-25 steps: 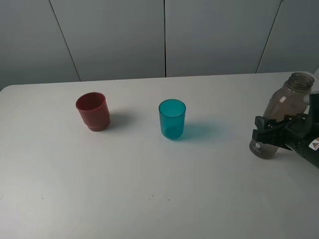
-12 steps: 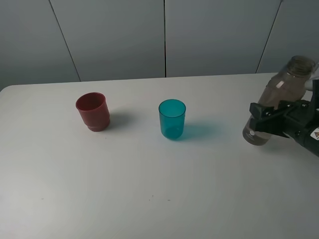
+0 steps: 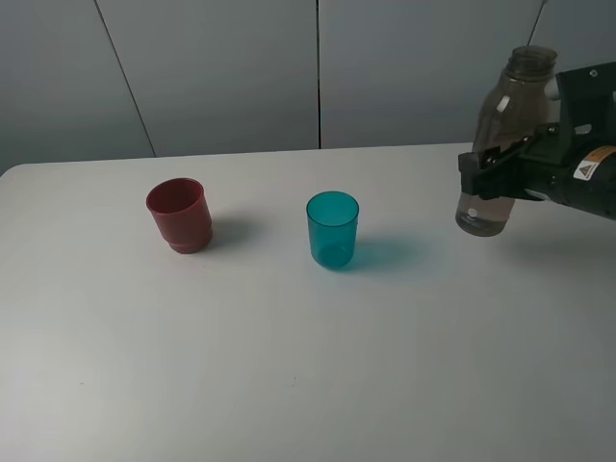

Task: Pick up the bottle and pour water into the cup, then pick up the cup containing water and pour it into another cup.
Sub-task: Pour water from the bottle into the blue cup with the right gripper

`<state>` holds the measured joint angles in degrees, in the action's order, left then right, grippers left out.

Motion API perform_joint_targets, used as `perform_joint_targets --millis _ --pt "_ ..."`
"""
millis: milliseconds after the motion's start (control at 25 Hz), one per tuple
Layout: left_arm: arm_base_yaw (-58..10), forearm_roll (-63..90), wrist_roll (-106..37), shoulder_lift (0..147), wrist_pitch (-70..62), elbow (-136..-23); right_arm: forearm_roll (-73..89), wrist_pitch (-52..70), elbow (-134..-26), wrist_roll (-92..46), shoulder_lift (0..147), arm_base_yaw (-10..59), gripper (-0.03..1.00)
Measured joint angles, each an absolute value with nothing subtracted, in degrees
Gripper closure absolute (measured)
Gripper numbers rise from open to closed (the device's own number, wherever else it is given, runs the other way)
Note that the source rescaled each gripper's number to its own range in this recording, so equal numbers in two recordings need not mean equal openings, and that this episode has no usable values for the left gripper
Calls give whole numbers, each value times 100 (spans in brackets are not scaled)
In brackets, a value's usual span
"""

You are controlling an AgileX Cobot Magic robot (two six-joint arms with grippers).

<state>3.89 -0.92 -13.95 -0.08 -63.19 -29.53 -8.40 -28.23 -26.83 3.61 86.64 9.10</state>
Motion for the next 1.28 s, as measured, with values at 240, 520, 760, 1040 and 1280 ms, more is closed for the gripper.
perform_joint_targets --millis 240,520,760,1040,1280 --pt "389 -92 -1395 -8 -6319 -2953 -974 -2164 -3439 361 8844 1086 94" --pt "389 -92 -1395 -8 -6319 -2953 -989 -1867 -4251 254 9781 1560 94" --pt "389 -92 -1395 -8 -6319 -2953 -989 -1856 -4897 -364 10532 1867 94" --pt "389 -92 -1395 -8 -6319 -2953 -972 -2136 -5227 -1624 11090 1930 94" --pt "389 -92 -1395 -8 -6319 -2953 -474 -2281 -5227 -2664 11160 1930 94"
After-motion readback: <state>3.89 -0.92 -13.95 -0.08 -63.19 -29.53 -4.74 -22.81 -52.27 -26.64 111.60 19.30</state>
